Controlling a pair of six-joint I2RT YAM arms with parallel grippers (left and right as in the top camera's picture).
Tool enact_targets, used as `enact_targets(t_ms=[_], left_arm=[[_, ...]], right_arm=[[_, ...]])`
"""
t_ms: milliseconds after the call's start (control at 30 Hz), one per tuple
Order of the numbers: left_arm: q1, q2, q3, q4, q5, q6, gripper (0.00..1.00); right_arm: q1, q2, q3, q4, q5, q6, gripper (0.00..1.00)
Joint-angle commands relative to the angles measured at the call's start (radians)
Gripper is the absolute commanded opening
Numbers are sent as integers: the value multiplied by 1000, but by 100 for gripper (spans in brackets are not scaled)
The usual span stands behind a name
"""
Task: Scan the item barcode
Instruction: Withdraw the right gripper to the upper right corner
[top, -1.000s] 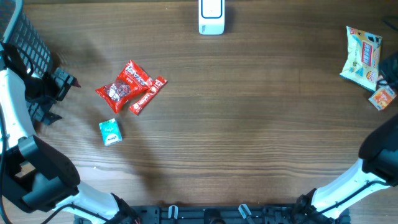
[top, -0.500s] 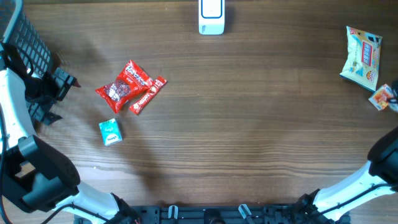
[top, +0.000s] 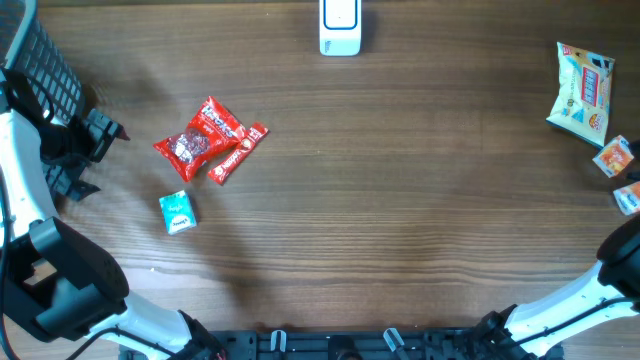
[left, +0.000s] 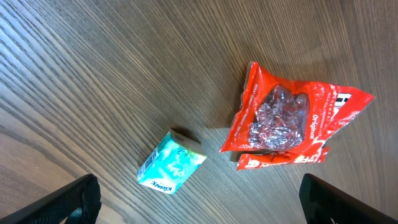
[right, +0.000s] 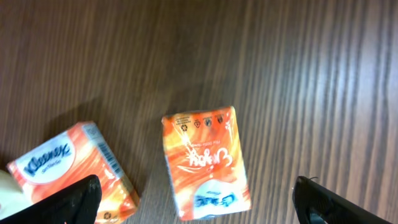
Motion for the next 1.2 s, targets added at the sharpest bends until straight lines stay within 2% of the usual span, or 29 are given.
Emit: enact_targets(t_ms=[0,200,467,567,633,733,933,1167], left_arm=[[16,-2,8,-3,-6,-23,100],[16,-2,8,4,-5,-24,100],[16,-2,8,-11,45,-23,100],[13,-2,8,-16,133,61,100],[13,-2,8,-27,248,171,100],[2,-2,8,-49,340,265,100],[-91,-2,8,-102,340,352,100],[-266,-2,8,-79,210,351,100]], right_arm=[[2,-9,30,-14,-64,-35,99],[2,-162,34,-2,-122,-24,100],[27,-418,34,32,-635,-24,100],[82,-473,33,27,-755,-26,100],[144,-497,33,17,-797,-33,100],[264,-503,33,2,-797,-59,100],[461,-480,31,-10,-721,-81,100],[573,-439,31,-22,-649,-81,100]])
